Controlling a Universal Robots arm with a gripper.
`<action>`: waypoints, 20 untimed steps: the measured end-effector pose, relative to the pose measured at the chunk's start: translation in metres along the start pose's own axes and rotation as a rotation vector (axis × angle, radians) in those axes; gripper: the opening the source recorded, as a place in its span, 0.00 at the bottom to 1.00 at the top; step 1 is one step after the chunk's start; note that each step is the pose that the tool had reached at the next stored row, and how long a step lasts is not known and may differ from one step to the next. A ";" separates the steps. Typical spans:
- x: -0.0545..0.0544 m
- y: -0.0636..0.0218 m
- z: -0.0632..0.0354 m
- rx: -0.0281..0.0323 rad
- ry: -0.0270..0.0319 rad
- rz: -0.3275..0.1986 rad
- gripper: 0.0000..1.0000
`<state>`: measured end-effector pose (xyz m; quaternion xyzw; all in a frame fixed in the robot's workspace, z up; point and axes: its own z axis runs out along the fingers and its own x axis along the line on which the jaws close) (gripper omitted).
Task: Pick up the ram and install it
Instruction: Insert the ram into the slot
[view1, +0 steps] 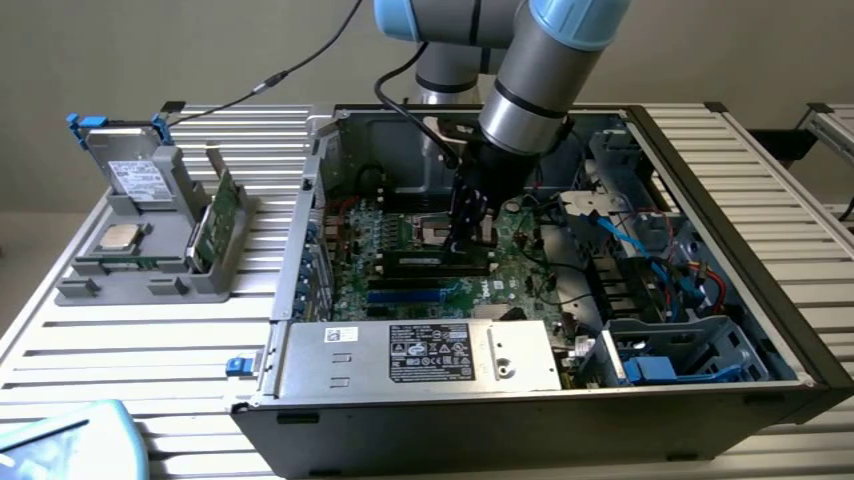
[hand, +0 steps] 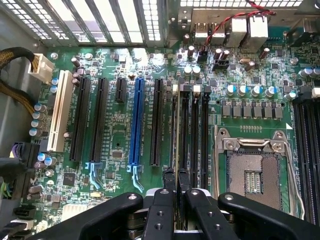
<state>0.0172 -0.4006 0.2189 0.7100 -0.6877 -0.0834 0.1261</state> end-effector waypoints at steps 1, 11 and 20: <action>0.000 0.0000 0.0000 -0.0017 0.0002 0.000 0.14; 0.000 0.0003 -0.0012 -0.0087 -0.0001 -0.001 0.14; 0.000 0.0007 -0.0021 -0.0089 0.0005 0.000 0.14</action>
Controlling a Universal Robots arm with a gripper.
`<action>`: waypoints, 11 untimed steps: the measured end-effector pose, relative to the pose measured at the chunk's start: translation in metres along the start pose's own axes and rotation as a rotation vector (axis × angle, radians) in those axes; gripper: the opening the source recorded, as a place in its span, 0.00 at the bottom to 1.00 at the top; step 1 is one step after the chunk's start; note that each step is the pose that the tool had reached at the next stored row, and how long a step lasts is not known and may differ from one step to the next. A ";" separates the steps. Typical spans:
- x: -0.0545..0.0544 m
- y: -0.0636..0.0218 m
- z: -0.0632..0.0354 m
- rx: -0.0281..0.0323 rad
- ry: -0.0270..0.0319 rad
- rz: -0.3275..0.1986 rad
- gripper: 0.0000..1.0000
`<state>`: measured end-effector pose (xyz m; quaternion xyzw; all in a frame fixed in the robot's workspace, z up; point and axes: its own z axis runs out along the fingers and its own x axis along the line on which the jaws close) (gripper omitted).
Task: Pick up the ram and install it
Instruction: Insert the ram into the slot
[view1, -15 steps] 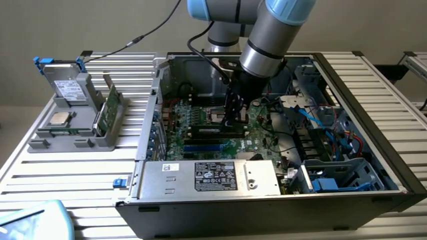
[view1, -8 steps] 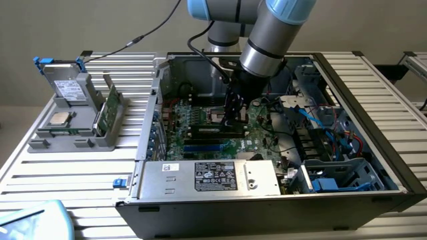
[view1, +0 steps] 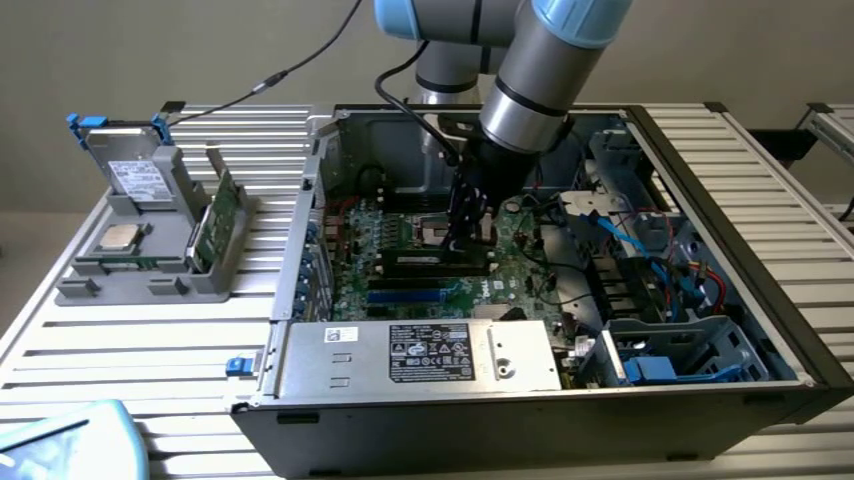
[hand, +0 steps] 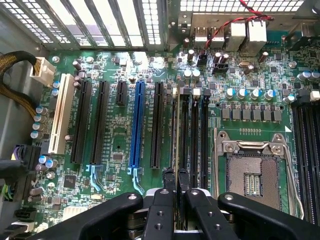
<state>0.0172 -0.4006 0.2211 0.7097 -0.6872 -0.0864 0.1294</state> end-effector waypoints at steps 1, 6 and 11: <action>0.000 0.0003 -0.0006 0.0001 -0.0004 0.000 0.14; -0.001 0.0024 -0.0064 0.0023 0.0004 0.000 0.14; -0.002 0.0031 -0.0087 0.0066 0.0067 0.004 0.14</action>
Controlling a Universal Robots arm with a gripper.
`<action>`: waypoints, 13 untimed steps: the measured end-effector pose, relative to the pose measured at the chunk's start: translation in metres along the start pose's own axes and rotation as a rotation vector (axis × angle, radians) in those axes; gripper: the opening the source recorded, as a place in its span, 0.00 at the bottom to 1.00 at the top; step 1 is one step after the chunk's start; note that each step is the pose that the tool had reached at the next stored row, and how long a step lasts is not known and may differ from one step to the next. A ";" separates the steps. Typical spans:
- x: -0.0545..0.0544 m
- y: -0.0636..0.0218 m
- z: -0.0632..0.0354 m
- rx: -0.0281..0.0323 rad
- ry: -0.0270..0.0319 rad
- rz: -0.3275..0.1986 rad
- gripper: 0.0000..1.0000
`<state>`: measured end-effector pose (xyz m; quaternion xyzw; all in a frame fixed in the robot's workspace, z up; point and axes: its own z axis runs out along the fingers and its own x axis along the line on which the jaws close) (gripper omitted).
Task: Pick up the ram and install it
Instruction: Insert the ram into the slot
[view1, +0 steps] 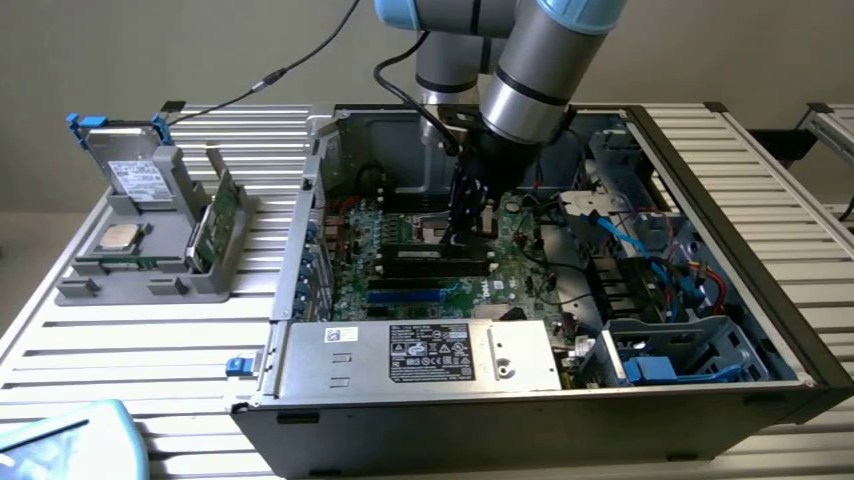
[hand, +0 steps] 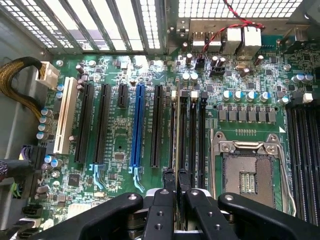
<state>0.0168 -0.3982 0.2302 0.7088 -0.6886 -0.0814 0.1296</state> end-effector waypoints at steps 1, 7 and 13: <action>0.000 -0.0001 0.0003 0.0000 0.0000 0.000 0.14; 0.000 -0.0017 0.0011 0.0012 0.0002 0.000 0.14; 0.000 -0.0023 0.0023 0.0062 0.0001 0.001 0.14</action>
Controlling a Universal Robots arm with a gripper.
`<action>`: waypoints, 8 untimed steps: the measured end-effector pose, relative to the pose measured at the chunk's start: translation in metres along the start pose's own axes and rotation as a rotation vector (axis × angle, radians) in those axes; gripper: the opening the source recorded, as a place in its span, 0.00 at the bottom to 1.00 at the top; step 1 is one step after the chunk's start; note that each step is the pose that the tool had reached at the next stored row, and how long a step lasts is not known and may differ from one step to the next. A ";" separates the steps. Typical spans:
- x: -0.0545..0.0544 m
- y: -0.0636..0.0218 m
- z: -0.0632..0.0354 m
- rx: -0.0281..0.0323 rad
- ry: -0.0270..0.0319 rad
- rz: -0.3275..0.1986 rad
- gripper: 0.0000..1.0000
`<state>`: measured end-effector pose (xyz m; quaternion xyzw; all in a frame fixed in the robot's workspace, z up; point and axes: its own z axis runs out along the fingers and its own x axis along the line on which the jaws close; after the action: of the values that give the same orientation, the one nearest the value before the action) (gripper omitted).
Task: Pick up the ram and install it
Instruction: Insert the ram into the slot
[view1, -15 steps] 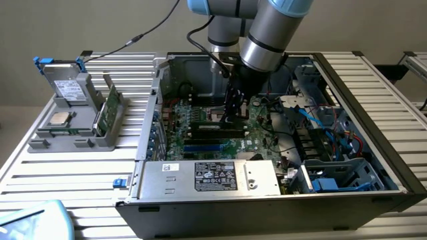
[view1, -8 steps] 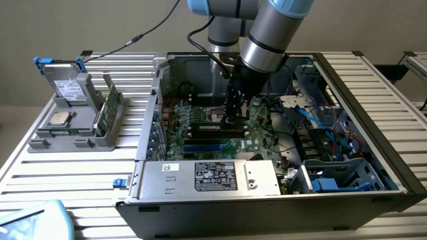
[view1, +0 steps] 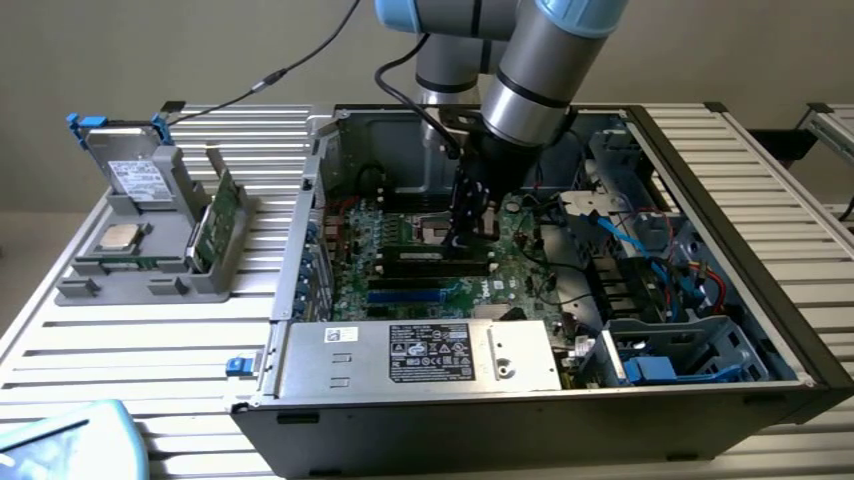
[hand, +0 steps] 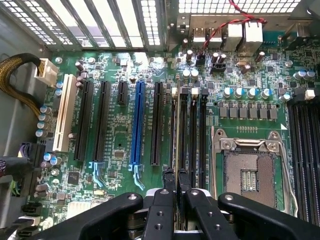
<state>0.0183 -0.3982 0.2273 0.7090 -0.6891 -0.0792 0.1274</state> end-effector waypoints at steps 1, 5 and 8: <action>0.000 -0.0001 0.0001 0.0006 0.0002 0.000 0.14; 0.000 -0.0008 0.0011 0.0020 0.0000 0.000 0.14; 0.000 -0.0010 0.0018 0.0021 -0.0002 0.001 0.14</action>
<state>0.0188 -0.3984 0.2253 0.7087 -0.6896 -0.0785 0.1267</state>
